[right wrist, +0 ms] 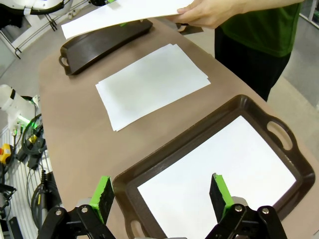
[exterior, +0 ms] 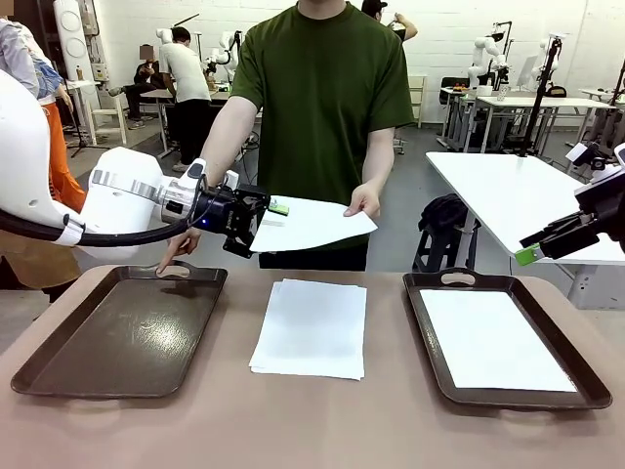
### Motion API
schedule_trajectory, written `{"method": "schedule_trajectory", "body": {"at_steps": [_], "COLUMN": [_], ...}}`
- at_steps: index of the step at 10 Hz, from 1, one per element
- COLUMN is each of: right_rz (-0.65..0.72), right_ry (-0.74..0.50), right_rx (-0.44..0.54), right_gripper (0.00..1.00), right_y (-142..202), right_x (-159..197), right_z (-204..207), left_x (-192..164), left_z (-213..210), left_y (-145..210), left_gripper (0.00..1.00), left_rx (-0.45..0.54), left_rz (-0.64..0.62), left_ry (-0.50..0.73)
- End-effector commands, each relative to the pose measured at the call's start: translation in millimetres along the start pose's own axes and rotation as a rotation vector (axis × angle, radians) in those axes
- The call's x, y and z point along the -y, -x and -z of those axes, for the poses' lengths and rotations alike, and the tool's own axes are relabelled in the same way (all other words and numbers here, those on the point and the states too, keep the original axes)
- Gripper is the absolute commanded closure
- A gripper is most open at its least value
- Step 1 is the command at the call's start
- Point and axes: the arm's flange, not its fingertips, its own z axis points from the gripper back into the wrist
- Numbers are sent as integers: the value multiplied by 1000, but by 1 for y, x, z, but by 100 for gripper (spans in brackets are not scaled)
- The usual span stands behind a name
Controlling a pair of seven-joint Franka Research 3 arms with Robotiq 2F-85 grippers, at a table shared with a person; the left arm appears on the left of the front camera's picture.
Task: Sort the A4 documents.
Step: Receive the A4 Paper.
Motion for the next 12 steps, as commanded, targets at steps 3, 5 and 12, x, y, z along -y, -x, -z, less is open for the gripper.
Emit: {"method": "schedule_trajectory", "body": {"at_steps": [3, 5, 12], "right_rz": [-6, -6, -6], "right_ry": [10, 10, 10], "right_rx": [1, 1, 1], "right_gripper": [0, 0, 0], "right_y": [0, 0, 0], "right_x": [0, 0, 0], "right_z": [2, 2, 2], "left_x": [0, 1, -6], "left_z": [-5, -4, 2], "left_y": [-10, -10, -4], "left_gripper": [34, 52, 100], "left_rx": [53, 79, 58], "left_rz": [-62, -89, -128], "left_ry": [140, 202, 189]}}
